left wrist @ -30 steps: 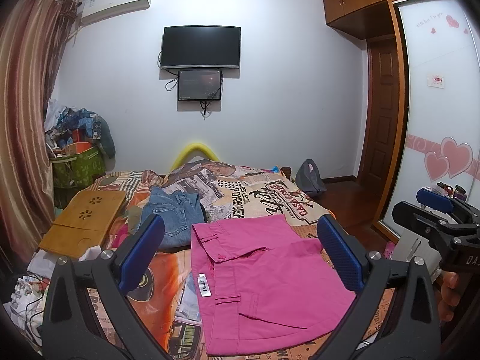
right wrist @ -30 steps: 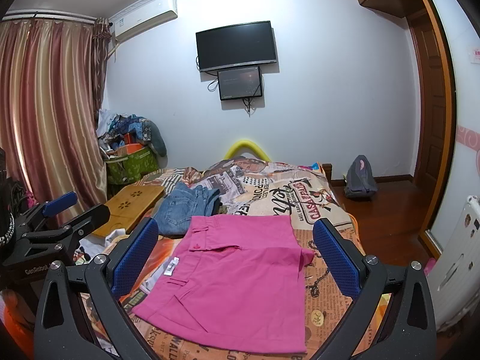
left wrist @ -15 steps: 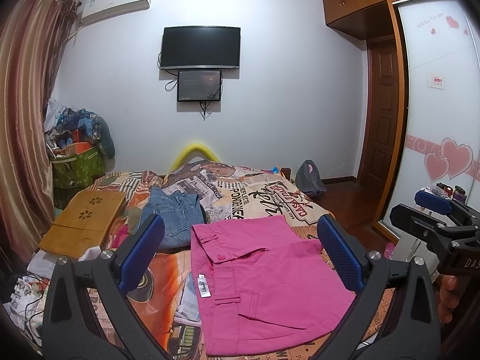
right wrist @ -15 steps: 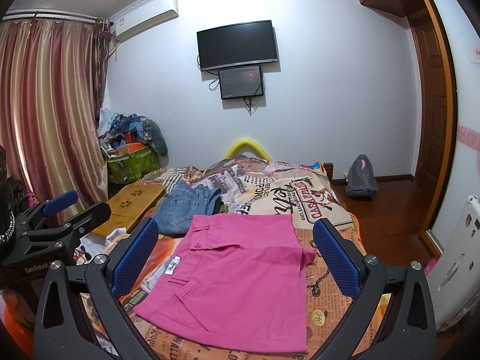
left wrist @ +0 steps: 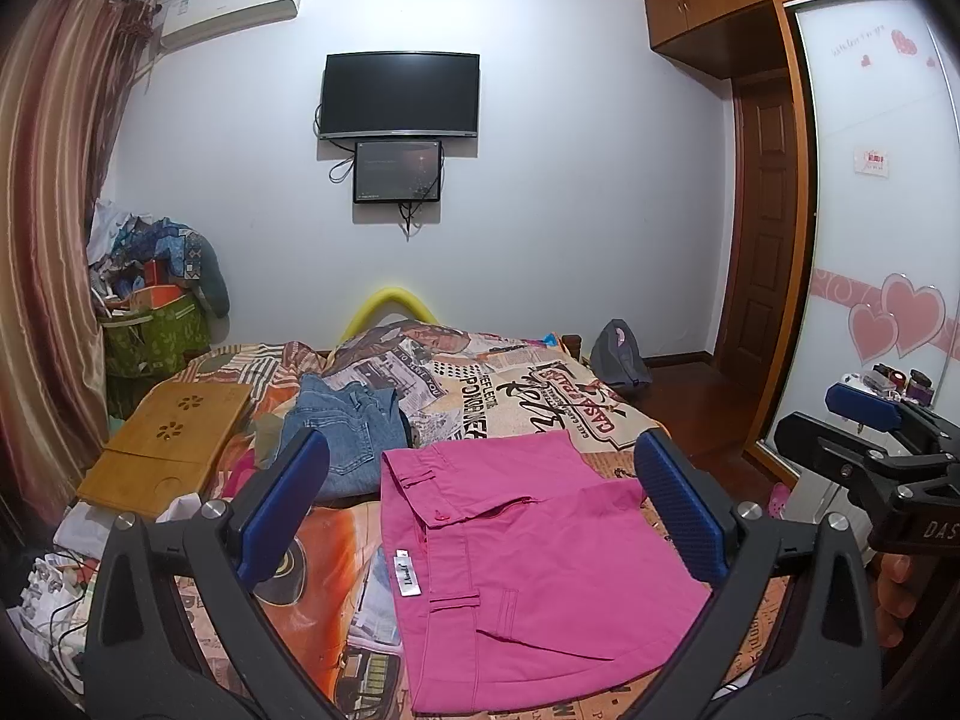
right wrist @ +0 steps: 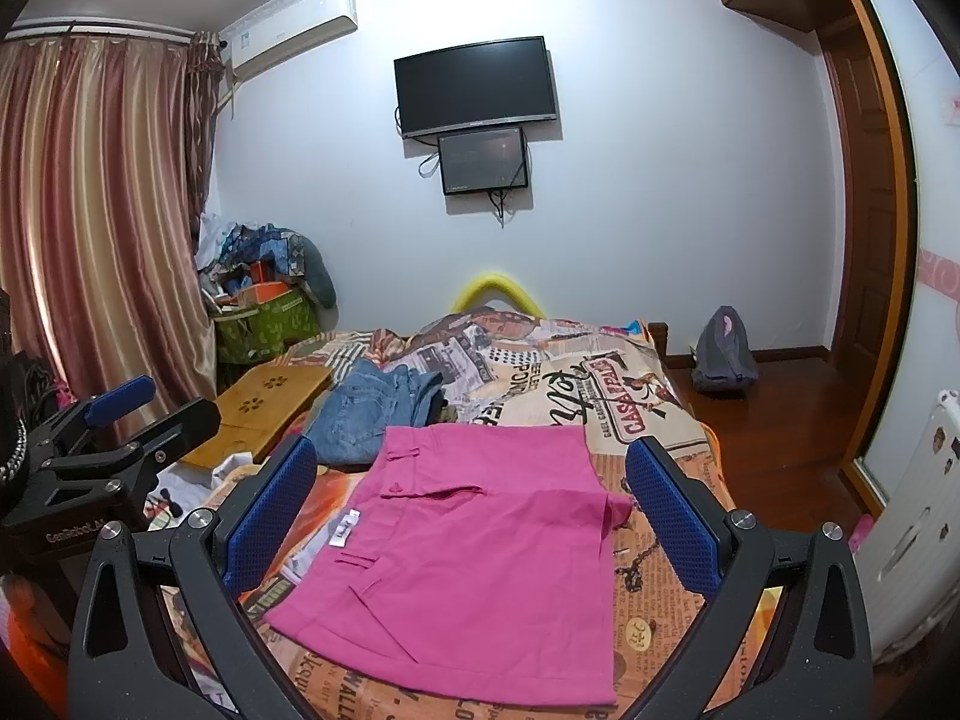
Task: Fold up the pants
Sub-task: 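Lower both grippers to the pink pants' waistband and close on it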
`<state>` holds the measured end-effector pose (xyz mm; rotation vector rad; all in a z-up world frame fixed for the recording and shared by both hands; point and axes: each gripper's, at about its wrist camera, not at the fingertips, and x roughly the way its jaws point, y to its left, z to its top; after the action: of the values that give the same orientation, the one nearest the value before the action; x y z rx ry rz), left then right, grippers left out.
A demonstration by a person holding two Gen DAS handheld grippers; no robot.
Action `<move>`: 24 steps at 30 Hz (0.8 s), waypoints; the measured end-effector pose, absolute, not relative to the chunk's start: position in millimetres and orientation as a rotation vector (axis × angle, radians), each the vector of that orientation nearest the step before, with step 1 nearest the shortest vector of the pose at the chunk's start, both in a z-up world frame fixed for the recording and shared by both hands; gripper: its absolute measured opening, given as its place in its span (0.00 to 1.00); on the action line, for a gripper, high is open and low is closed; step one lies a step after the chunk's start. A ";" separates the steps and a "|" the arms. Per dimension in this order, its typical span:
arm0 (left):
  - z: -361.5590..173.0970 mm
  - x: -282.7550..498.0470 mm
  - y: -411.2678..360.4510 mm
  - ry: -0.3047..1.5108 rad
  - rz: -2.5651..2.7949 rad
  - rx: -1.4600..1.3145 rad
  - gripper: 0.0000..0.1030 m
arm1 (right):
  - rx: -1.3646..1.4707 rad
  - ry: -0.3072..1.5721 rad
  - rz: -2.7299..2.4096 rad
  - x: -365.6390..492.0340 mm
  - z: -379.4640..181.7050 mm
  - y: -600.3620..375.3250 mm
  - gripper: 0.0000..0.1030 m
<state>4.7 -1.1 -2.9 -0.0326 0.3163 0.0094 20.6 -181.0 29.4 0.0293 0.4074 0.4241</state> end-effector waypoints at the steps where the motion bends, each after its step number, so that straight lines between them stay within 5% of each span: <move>1: -2.9 4.7 -0.8 0.317 0.007 -0.033 1.00 | 0.030 0.409 0.425 21.4 28.5 -181.7 1.00; 24: -43.0 162.7 55.5 0.505 0.066 -0.006 1.00 | -0.066 0.497 0.351 130.3 -5.2 -198.1 1.00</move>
<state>162.7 55.5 -43.0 -0.0056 0.5048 0.0661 130.3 -198.1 -5.2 -0.0663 0.4967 0.3513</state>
